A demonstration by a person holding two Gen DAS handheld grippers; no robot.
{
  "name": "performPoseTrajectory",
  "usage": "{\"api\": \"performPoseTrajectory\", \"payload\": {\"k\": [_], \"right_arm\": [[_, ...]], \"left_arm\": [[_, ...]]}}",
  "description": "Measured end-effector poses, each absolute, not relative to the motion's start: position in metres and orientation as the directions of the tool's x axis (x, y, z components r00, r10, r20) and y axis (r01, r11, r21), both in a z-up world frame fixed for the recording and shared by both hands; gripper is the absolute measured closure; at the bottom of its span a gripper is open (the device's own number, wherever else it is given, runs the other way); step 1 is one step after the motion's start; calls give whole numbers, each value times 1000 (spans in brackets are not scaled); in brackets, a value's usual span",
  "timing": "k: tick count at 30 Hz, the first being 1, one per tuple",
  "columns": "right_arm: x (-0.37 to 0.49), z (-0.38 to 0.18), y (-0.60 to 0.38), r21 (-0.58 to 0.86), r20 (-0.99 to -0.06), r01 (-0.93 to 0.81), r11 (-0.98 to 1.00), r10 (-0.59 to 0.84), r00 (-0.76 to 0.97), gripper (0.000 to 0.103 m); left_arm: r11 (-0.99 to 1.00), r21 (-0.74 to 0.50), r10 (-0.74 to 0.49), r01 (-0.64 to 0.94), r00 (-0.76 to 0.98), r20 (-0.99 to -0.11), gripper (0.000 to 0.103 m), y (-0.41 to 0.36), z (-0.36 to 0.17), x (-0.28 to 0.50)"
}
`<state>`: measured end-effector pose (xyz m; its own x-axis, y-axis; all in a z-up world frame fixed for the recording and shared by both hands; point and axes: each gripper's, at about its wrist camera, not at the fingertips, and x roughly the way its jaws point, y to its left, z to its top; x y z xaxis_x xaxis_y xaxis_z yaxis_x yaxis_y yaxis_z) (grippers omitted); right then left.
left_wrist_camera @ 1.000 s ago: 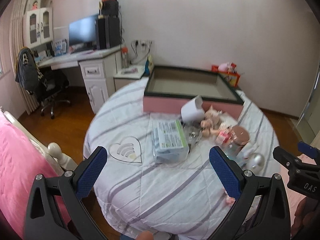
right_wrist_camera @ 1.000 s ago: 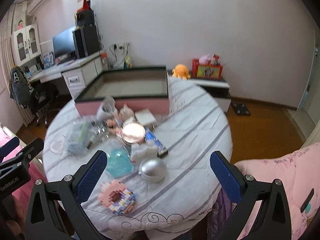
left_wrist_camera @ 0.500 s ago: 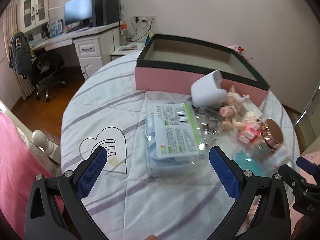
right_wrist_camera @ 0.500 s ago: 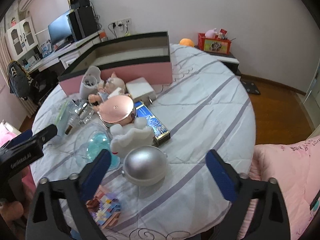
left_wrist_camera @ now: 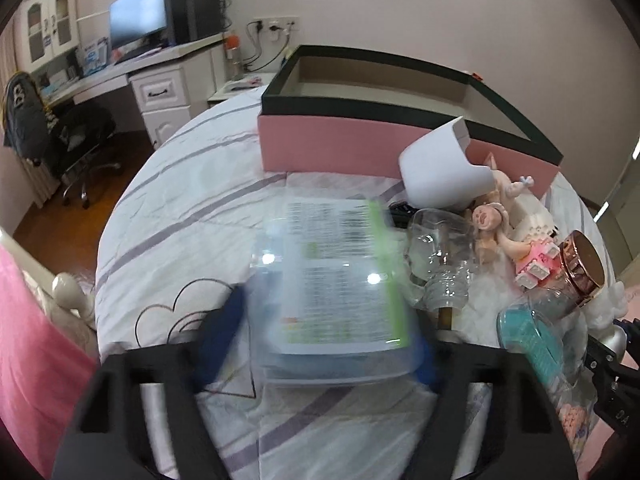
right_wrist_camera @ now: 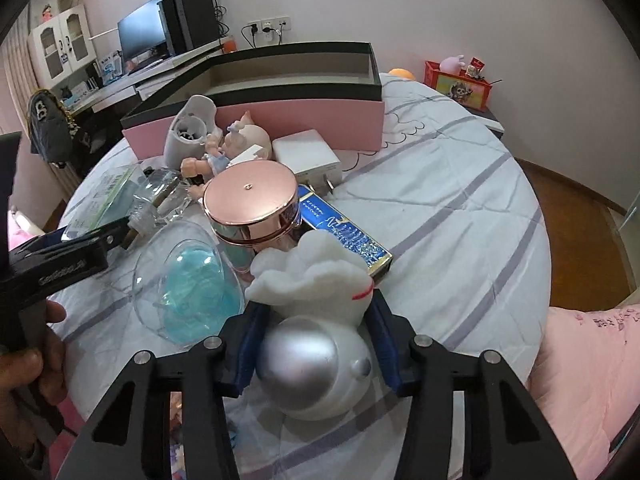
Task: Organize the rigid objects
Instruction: 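Grasp the clear green-labelled plastic box with the left tool while the right tool grasps the silver ball figure, then carry both items into the pink box tray and open both tools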
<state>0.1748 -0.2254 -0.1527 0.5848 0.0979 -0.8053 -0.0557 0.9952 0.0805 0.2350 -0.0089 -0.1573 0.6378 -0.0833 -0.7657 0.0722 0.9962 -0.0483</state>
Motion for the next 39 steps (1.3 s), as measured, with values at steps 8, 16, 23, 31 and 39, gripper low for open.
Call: {"api": "performPoseTrajectory", "payload": {"k": [8, 16, 23, 31, 39], "right_arm": [[161, -140, -239, 140, -791, -50, 989, 143, 595, 53], [159, -109, -240, 155, -754, -79, 985, 170, 635, 53], [192, -71, -228, 146, -703, -145, 979, 206, 681, 53], [289, -45, -217, 130, -676, -191, 973, 228, 700, 53], [379, -84, -218, 158, -750, -177, 971, 234, 619, 53]], "left_arm": [[992, -83, -125, 95, 645, -754, 39, 2, -151, 226], [991, -85, -136, 108, 688, -713, 39, 5, -122, 207], [988, -81, -155, 135, 738, -657, 39, 1, -78, 226], [985, -65, -167, 161, 767, -619, 39, -17, -48, 294], [985, -73, -164, 155, 728, -666, 39, -34, -69, 377]]}}
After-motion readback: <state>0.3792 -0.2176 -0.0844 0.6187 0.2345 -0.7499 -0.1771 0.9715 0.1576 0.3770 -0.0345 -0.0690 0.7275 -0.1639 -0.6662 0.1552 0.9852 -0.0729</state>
